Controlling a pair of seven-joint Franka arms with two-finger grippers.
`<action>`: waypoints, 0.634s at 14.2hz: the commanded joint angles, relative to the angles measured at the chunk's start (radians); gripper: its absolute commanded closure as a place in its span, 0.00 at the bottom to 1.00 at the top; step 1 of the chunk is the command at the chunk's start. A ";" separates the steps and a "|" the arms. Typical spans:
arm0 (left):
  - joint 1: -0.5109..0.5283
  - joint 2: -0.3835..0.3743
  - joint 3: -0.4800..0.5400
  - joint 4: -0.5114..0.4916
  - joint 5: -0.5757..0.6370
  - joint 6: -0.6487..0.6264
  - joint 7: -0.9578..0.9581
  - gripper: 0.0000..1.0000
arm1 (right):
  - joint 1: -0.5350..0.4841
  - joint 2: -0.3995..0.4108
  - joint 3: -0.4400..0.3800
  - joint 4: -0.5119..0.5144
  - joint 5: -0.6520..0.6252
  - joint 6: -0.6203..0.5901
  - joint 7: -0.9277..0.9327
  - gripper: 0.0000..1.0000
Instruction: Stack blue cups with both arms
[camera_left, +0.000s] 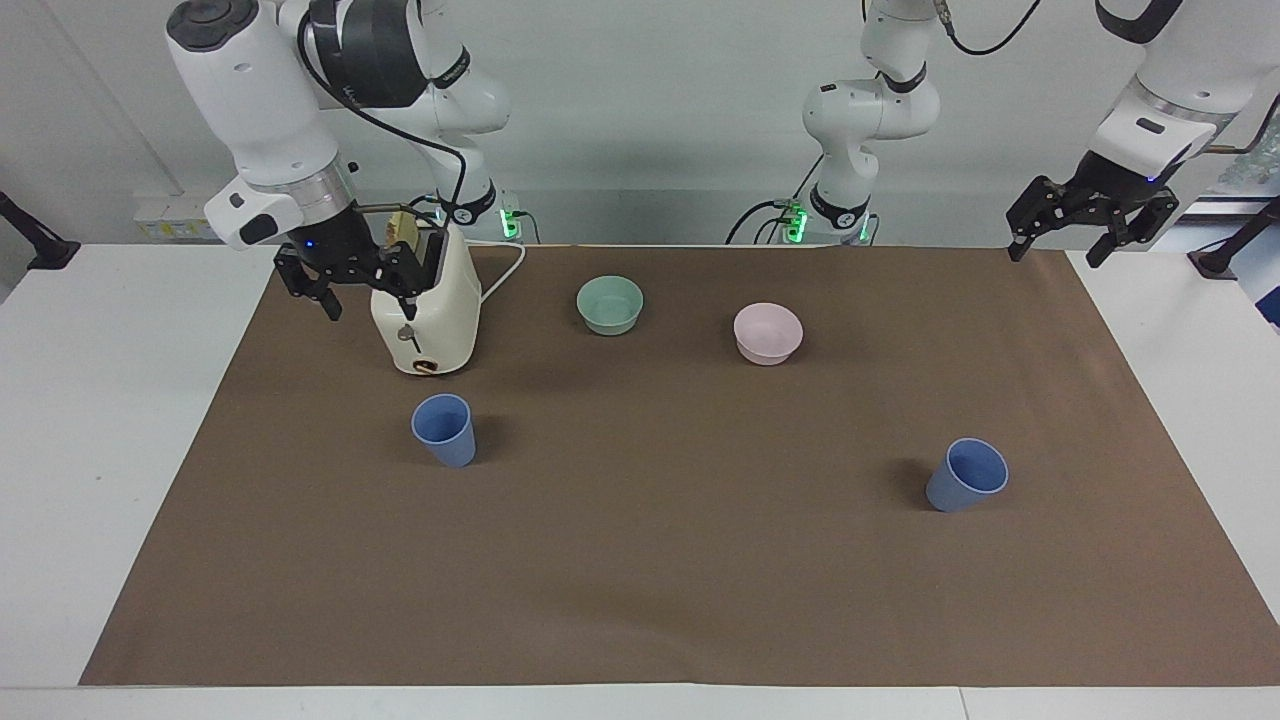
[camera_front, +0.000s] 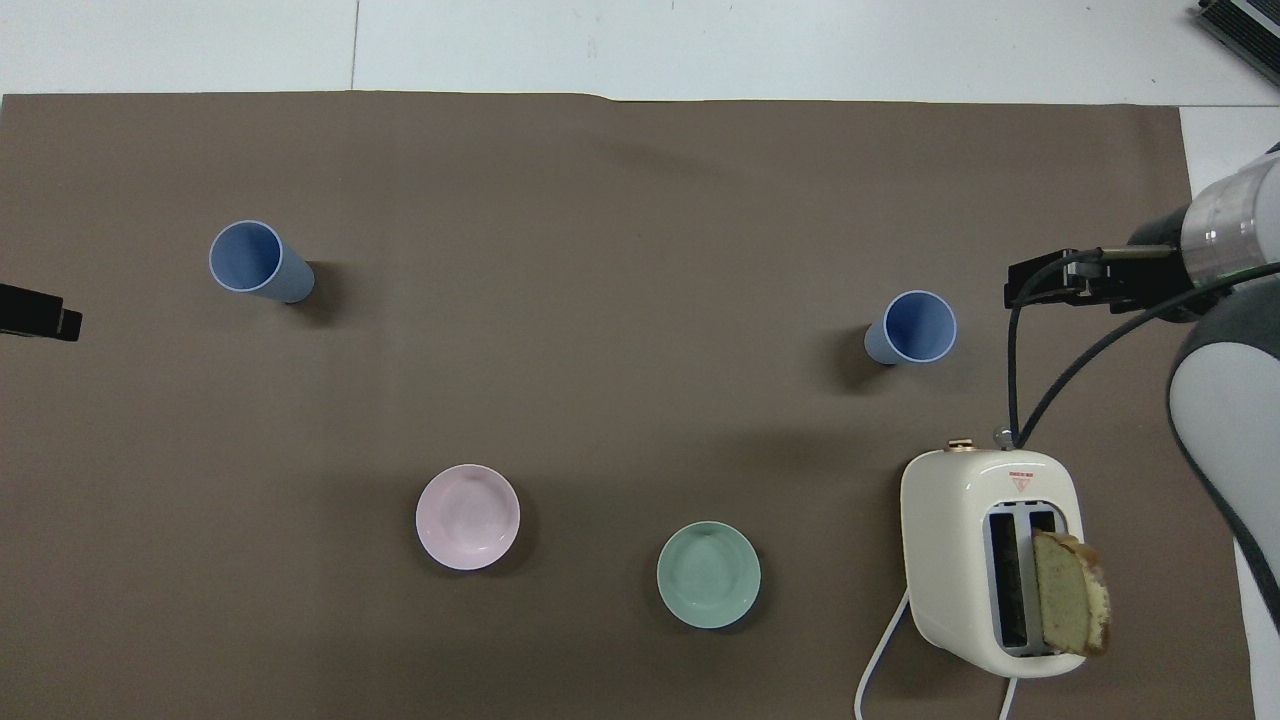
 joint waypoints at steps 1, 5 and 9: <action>0.007 -0.033 -0.003 -0.048 0.005 0.029 0.005 0.00 | -0.011 -0.008 0.007 -0.007 0.015 -0.006 0.010 0.00; 0.007 -0.034 -0.003 -0.057 0.005 0.042 0.003 0.00 | -0.012 -0.008 0.007 -0.007 0.015 -0.004 0.017 0.00; 0.007 -0.033 -0.003 -0.066 0.005 0.062 0.003 0.00 | -0.011 -0.005 0.008 -0.002 0.015 0.005 0.013 0.00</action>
